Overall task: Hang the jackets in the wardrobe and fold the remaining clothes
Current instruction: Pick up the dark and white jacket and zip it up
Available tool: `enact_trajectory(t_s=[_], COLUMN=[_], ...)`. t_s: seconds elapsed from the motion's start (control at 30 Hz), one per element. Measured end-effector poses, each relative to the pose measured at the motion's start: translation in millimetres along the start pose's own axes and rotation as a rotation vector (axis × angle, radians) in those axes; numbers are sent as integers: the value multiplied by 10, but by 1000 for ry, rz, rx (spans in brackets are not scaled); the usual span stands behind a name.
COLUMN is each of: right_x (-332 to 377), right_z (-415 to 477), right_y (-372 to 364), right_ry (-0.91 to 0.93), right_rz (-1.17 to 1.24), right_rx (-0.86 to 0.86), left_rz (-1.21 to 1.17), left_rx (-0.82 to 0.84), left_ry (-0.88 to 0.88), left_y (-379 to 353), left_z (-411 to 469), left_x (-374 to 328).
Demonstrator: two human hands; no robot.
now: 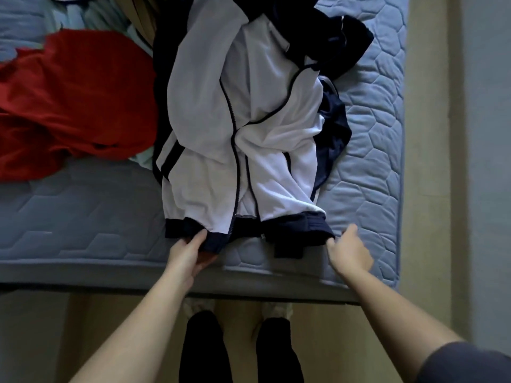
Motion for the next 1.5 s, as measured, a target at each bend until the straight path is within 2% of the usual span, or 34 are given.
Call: enact_trajectory(t_s=[0.07,0.13,0.2,0.3,0.4,0.47,0.6,0.63,0.77,0.83,1.0,1.07,1.17,1.2,1.37,1.5], right_x=[-114,38,313,627,668,677,714,740,918,948,1007,1100,1274,1286,1175,1150], right_z=[-98,-312,-521,-607,-524,-457,-337,-325,-506,-546,-604,-668,-780,-794,-898,-1019], right_y=[-258,-599,-845,-870,-950,-1044,-939,-953,-1186,-1185,-1126,-1079,-896,-838,-815,-846], right_ry=[-106,-59,32,69,-120,-219,-213,-207,-295,-328,-367,-358,-343,-339,-301,-252], right_rz=[70,179,390,765,1000,989,847,896,1303,1456,1532,1559,1789,1835,1735,1610], right_rx=[193,413,499,335,243,258,186,226,603,667,758,868,1095,1123,1082,1108], left_rz=[19,68,91,128,225,252,202,194,192,204,163,158,119,94,34,66], left_rx=[121,176,195,197,207,214,212,207,204,201,190,198,203,211,291,285], left_ry=[19,45,67,50,23,8,24,32,35,23,31,30,13,8,-26,-133], left_y=[-201,-319,-364,-337,-273,-241,-228,-235,-282,-302,-318,-330,-345,-355,-513,-636], left_z=[-50,-75,-70,-48,-58,-56,-63,-70,-100,-127,-188,-196,-219,-233,-366,-466], left_x=[33,81,116,96,81,89,125,132,123,94,35,15,-20,-35,-134,-261])
Point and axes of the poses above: each hand's wrist, its own z-axis towards the middle knuckle, its own y-axis out of the back of the hand, x = y × z, the point moved 9 cm from there along z, towards the middle knuckle, and after that the axes turned 9 degrees about z, right-handed, at the moved point
